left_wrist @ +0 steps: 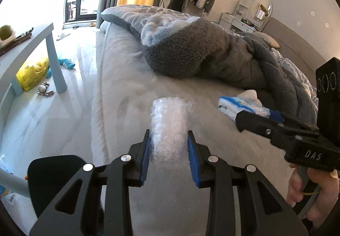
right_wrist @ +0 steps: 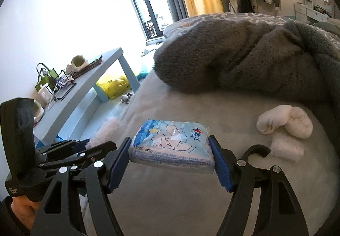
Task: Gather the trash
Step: 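Carry the bubble-wrap roll and wipes pack over the teal bin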
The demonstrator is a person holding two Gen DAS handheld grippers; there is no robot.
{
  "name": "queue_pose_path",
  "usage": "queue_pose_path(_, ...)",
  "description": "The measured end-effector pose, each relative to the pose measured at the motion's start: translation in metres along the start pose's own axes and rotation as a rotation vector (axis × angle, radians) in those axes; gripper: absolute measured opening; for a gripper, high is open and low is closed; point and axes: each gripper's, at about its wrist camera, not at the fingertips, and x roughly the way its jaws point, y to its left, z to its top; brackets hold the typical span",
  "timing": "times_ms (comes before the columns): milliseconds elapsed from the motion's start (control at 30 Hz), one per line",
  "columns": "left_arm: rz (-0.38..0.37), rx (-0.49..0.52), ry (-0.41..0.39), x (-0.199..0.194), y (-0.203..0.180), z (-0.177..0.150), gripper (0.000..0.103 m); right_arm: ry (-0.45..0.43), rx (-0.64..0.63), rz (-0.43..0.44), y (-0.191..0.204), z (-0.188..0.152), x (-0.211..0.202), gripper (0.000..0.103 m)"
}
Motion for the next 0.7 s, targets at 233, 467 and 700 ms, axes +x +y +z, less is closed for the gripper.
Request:
queue_pose_path(233, 0.034, -0.007, -0.001, -0.018, 0.023, -0.011, 0.035, -0.017, -0.020, 0.026, 0.026, -0.005, -0.005, 0.073)
queue_pose_path(467, 0.061, -0.024, 0.007, -0.030, 0.048, -0.021, 0.035, -0.018, -0.042, 0.051, 0.050, -0.005, -0.001, 0.073)
queue_pose_path(700, 0.089, -0.044, 0.021, -0.034, 0.074, -0.029, 0.035, -0.007, -0.065, 0.086, 0.075, -0.002, 0.010, 0.073)
